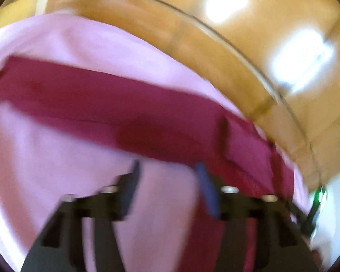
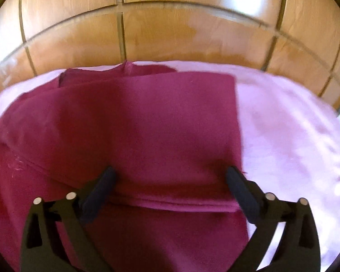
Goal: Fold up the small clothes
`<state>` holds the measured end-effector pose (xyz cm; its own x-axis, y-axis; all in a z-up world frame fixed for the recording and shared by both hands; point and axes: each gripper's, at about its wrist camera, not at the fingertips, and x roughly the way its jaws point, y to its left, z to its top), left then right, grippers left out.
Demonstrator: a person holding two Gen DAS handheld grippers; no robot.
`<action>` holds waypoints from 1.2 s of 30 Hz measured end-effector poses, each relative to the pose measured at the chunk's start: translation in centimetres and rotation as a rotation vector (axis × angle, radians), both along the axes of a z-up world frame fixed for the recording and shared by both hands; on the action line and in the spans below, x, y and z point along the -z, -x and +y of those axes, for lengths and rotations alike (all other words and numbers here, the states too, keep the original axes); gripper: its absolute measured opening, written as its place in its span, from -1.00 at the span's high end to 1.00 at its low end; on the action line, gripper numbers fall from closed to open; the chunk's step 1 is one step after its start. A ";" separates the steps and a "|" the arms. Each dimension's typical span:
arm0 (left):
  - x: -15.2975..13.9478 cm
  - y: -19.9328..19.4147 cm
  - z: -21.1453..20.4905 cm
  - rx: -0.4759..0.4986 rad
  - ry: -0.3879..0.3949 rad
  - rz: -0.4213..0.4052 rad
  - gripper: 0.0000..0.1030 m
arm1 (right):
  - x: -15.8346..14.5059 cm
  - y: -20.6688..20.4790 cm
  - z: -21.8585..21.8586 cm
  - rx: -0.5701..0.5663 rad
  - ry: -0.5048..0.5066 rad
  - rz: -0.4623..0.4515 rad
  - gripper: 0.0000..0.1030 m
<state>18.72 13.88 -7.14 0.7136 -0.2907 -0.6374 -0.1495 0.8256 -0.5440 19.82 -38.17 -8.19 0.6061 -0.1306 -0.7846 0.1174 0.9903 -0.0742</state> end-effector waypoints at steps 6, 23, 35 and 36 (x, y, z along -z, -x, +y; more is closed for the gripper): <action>1.8 4.6 11.0 -0.282 0.084 0.033 -0.16 | -1.9 4.7 4.0 -0.106 -0.121 -0.050 -0.95; 3.3 1.4 22.3 -0.497 0.171 0.075 -0.03 | 1.7 7.3 10.5 -0.270 -0.090 0.046 -0.97; -0.9 -1.4 17.7 -0.354 0.021 -0.014 0.86 | 1.9 7.4 10.3 -0.271 -0.100 0.041 -0.97; -2.1 -1.3 16.1 -0.309 0.024 -0.054 0.86 | 1.9 7.4 10.3 -0.271 -0.101 0.041 -0.97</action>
<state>20.01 30.01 -5.01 0.8032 -0.0688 -0.5917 -0.3619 0.7325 -0.5765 12.38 -27.90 -10.06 0.5758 0.1115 -0.8100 -0.1536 0.9878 0.0269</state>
